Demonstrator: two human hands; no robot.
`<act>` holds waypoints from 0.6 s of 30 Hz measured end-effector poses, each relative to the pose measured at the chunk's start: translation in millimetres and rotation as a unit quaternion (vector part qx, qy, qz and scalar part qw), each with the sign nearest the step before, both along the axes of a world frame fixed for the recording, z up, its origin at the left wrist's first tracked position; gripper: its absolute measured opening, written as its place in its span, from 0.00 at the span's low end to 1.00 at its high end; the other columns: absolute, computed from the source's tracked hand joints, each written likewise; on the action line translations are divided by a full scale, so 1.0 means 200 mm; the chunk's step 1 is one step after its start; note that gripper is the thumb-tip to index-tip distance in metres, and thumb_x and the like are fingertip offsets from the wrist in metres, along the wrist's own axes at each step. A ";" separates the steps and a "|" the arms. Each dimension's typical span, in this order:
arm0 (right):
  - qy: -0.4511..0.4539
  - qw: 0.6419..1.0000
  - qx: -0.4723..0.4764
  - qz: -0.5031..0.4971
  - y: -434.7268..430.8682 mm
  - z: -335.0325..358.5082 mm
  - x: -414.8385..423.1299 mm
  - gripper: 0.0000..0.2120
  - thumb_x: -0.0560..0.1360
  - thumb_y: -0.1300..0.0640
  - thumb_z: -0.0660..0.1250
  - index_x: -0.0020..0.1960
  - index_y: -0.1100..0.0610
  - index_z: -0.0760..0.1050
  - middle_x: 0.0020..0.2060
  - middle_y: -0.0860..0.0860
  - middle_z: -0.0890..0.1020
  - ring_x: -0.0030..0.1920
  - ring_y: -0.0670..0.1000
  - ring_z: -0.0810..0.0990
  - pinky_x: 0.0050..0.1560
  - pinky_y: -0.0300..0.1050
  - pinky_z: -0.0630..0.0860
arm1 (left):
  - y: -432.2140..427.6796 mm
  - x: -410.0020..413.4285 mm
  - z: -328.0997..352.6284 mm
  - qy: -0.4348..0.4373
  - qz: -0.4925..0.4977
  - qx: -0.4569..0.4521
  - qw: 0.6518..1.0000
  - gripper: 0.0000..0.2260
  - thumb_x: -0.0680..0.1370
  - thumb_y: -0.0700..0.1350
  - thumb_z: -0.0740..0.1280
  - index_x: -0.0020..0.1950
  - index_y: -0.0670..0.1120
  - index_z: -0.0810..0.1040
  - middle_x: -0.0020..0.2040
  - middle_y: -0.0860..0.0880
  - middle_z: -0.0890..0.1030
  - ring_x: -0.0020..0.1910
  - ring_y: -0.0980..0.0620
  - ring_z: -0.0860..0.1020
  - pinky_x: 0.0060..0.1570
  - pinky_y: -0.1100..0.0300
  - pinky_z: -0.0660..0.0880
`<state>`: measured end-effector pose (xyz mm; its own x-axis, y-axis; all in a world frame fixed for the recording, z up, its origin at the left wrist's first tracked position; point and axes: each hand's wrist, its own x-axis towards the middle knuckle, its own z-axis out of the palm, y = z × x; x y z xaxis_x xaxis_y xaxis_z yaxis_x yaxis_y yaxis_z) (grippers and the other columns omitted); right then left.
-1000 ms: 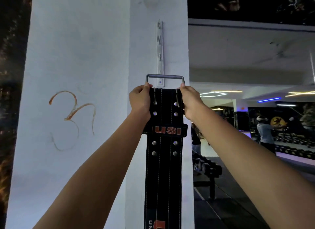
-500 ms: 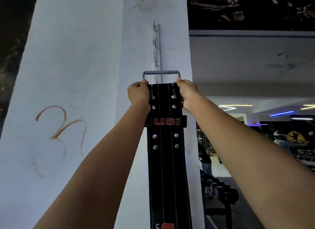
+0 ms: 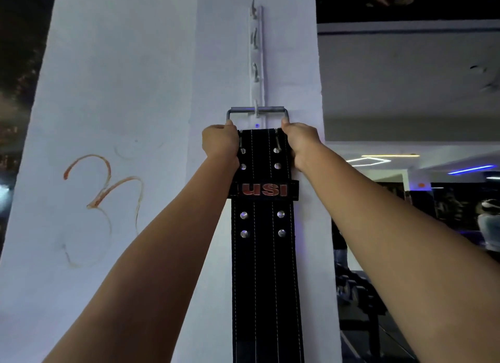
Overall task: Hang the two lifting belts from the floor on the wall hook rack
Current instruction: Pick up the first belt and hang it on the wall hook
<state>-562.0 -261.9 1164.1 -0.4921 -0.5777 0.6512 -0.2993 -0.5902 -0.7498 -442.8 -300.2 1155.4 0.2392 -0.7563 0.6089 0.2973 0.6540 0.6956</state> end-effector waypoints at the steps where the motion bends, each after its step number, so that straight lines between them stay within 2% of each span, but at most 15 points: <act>1: -0.005 1.000 0.000 0.008 0.01 -0.03 0.01 0.17 0.75 0.44 0.61 0.33 0.55 0.72 0.42 0.56 0.78 0.45 0.58 0.77 0.55 0.64 0.77 | 0.00 0.02 -0.02 -0.011 0.003 -0.004 1.000 0.16 0.78 0.46 0.63 0.30 0.45 0.72 0.30 0.47 0.72 0.36 0.44 0.74 0.41 0.49 0.77; 3: -0.018 0.999 -0.013 0.026 0.04 -0.07 0.03 0.13 0.75 0.47 0.63 0.39 0.55 0.76 0.44 0.56 0.79 0.46 0.58 0.77 0.54 0.64 0.77 | 0.01 0.06 -0.04 -0.037 -0.008 -0.015 0.999 0.13 0.78 0.47 0.64 0.33 0.46 0.75 0.34 0.45 0.77 0.41 0.41 0.78 0.50 0.47 0.79; 5: -0.034 0.999 -0.019 0.035 0.07 -0.09 0.04 0.12 0.75 0.49 0.64 0.50 0.57 0.78 0.46 0.56 0.79 0.47 0.59 0.78 0.44 0.59 0.81 | 0.02 0.09 -0.07 -0.099 -0.015 -0.036 0.994 0.09 0.78 0.48 0.64 0.44 0.44 0.80 0.43 0.42 0.81 0.48 0.40 0.81 0.52 0.46 0.79; 7: -0.033 0.998 -0.017 0.047 0.10 -0.14 0.06 0.11 0.76 0.52 0.64 0.53 0.56 0.78 0.42 0.54 0.79 0.40 0.56 0.77 0.29 0.47 0.78 | 0.04 0.13 -0.14 -0.163 -0.040 -0.059 0.984 0.13 0.78 0.46 0.63 0.59 0.42 0.76 0.45 0.43 0.81 0.42 0.44 0.81 0.46 0.50 0.80; 8: -0.022 0.999 -0.016 0.047 0.11 -0.17 0.07 0.09 0.76 0.53 0.63 0.51 0.56 0.77 0.39 0.53 0.78 0.36 0.54 0.76 0.28 0.44 0.77 | 0.05 0.15 -0.18 -0.191 -0.055 -0.070 0.977 0.14 0.79 0.45 0.62 0.63 0.41 0.74 0.42 0.45 0.80 0.38 0.47 0.79 0.43 0.53 0.80; 9: -0.011 0.999 -0.017 0.041 0.12 -0.20 0.07 0.08 0.77 0.55 0.63 0.49 0.57 0.78 0.37 0.52 0.78 0.33 0.53 0.75 0.30 0.44 0.77 | 0.06 0.17 -0.22 -0.222 -0.061 -0.076 0.970 0.15 0.79 0.44 0.62 0.64 0.41 0.73 0.41 0.45 0.79 0.36 0.49 0.78 0.41 0.54 0.78; 11: 0.017 1.000 -0.004 0.005 0.14 -0.27 0.07 0.09 0.77 0.55 0.63 0.49 0.59 0.79 0.41 0.55 0.80 0.36 0.52 0.76 0.39 0.47 0.76 | 0.09 0.21 -0.31 -0.279 -0.073 -0.061 0.956 0.14 0.79 0.46 0.62 0.62 0.41 0.74 0.44 0.44 0.79 0.41 0.46 0.79 0.46 0.50 0.79; 12: 0.030 0.999 0.008 -0.012 0.16 -0.32 0.07 0.10 0.77 0.55 0.62 0.51 0.59 0.80 0.45 0.57 0.82 0.40 0.51 0.77 0.43 0.46 0.74 | 0.11 0.22 -0.35 -0.285 -0.092 -0.045 0.953 0.14 0.79 0.48 0.62 0.60 0.41 0.75 0.46 0.44 0.80 0.42 0.46 0.79 0.48 0.49 0.79; 14: 0.033 0.999 0.028 -0.030 0.19 -0.41 0.08 0.15 0.77 0.54 0.61 0.57 0.62 0.78 0.57 0.60 0.81 0.52 0.55 0.78 0.53 0.47 0.73 | 0.14 0.23 -0.43 -0.253 -0.137 -0.021 0.957 0.15 0.79 0.51 0.60 0.57 0.42 0.76 0.43 0.46 0.79 0.41 0.48 0.79 0.44 0.52 0.78; 16: 0.004 0.998 0.047 -0.031 0.23 -0.51 0.11 0.22 0.78 0.50 0.60 0.60 0.68 0.74 0.63 0.64 0.76 0.62 0.62 0.75 0.64 0.54 0.71 | 0.18 0.23 -0.51 -0.229 -0.152 -0.012 0.961 0.20 0.79 0.57 0.58 0.57 0.42 0.76 0.44 0.48 0.80 0.41 0.50 0.78 0.45 0.53 0.77; 18: -0.034 0.997 0.065 -0.021 0.29 -0.60 0.14 0.27 0.77 0.46 0.59 0.59 0.70 0.71 0.62 0.68 0.74 0.56 0.67 0.78 0.62 0.59 0.73 | 0.21 0.25 -0.59 -0.223 -0.159 -0.003 0.962 0.23 0.78 0.59 0.57 0.59 0.43 0.75 0.47 0.48 0.80 0.44 0.49 0.79 0.48 0.52 0.78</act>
<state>-534.4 -204.6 1044.3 -0.5586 -0.6333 0.5357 -0.2671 -0.4740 -0.8390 -393.3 -257.9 1036.9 -0.2892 -0.7440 0.6023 0.1552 0.5844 0.7965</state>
